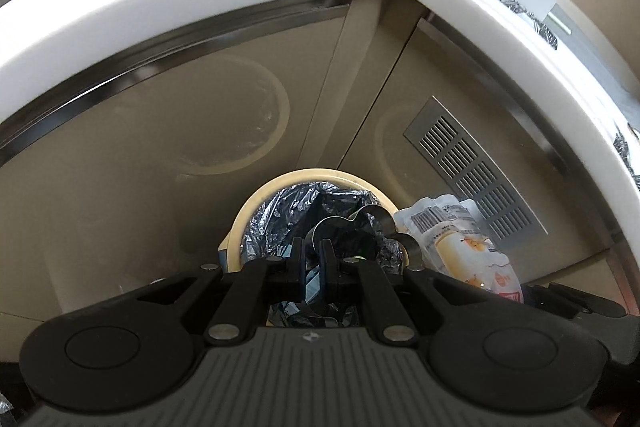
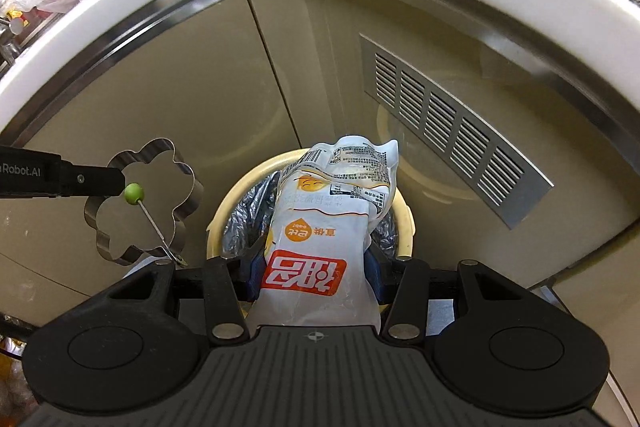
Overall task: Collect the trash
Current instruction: 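Lower both tools into the bin and open them to drop pouch and cutter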
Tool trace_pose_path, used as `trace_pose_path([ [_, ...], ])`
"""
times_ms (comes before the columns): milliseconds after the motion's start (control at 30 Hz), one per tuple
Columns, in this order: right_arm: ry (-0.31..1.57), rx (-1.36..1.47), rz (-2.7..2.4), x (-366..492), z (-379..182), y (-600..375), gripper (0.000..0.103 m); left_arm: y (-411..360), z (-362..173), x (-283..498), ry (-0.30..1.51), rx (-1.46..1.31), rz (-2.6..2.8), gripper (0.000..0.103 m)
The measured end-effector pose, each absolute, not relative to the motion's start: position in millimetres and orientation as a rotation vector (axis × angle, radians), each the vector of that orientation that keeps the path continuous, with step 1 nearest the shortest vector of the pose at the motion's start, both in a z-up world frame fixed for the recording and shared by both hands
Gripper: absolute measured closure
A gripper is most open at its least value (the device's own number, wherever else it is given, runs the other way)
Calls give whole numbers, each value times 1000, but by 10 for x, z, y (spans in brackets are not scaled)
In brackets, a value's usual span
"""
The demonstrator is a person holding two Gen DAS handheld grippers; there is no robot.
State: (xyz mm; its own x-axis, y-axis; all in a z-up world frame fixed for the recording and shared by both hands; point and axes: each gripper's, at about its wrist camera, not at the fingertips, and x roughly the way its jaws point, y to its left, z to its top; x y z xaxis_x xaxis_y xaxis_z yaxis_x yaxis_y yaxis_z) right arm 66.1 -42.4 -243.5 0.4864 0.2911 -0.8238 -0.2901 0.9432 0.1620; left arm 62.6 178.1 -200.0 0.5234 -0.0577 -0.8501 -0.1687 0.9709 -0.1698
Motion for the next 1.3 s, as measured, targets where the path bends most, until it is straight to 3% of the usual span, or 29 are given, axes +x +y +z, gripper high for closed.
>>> trace_pose_path([
  [667,1095,-113,347,1148,-3132,-104,51,1534,-2863,1319,1162,-68,70,97],
  [1067,1120,-183,349,1277,-3433,43,49,1459,-2888,1436,1191,-20,116,96],
  [1133,1117,-177,356,1291,-3429,61,37,1456,-2898,1447,1189,-27,97,86],
  [1200,1095,-170,353,1280,-3393,55,28,1465,-2887,1446,1182,-18,98,24],
  [1267,1061,-182,357,1227,-3323,45,16,1477,-2817,1383,1122,-13,129,6],
  [1300,1042,-197,353,1190,-3278,45,14,1479,-2770,1341,1092,-9,136,6],
])
